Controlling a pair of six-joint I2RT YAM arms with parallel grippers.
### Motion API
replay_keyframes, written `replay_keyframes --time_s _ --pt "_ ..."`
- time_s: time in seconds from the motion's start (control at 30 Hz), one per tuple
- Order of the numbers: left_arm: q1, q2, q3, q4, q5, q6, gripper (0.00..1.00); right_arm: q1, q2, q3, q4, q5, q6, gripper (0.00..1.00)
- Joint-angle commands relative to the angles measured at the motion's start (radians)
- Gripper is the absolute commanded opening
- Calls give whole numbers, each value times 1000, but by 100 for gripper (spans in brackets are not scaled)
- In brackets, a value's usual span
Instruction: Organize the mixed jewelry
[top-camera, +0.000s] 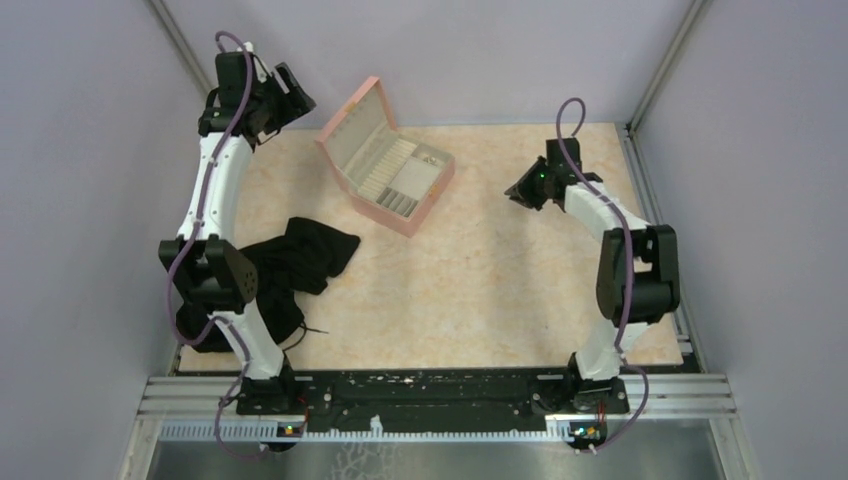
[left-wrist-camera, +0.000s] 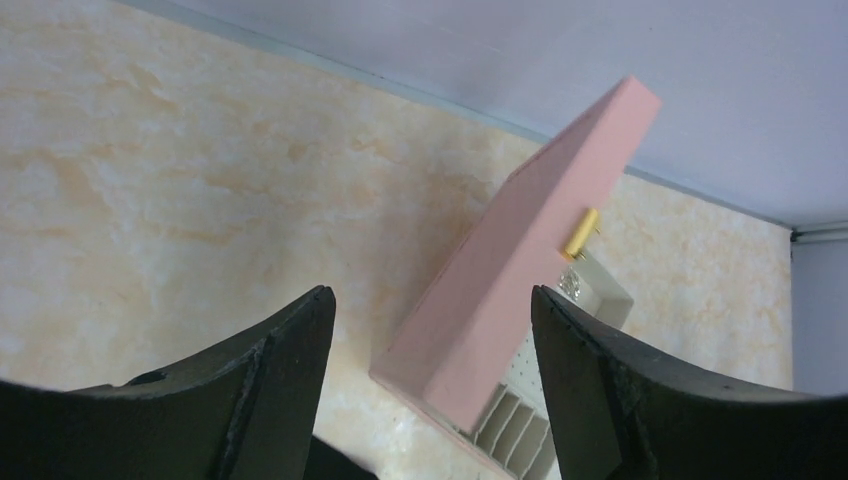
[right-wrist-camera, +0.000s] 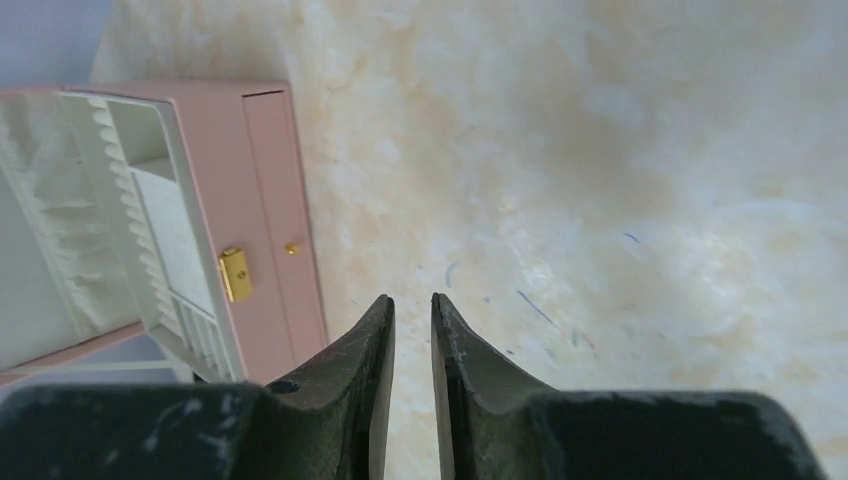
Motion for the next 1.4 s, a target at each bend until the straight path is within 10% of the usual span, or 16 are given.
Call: replay_keyframes --time_s 0.0,0.47,0.97,1.37 --pt "53 109 49 98 177 -54 78 1 -136 -83 -123 102 -119 21" --pt "-287 115 5 27 295 153 79 -3 -238 -127 -179 139 -120 23" --pt "-554 253 109 -29 -513 141 72 -4 -262 -89 -244 140 -166 23" --pt "-562 437 -22 -50 -435 18 71 -14 -310 -149 -278 155 -185 22"
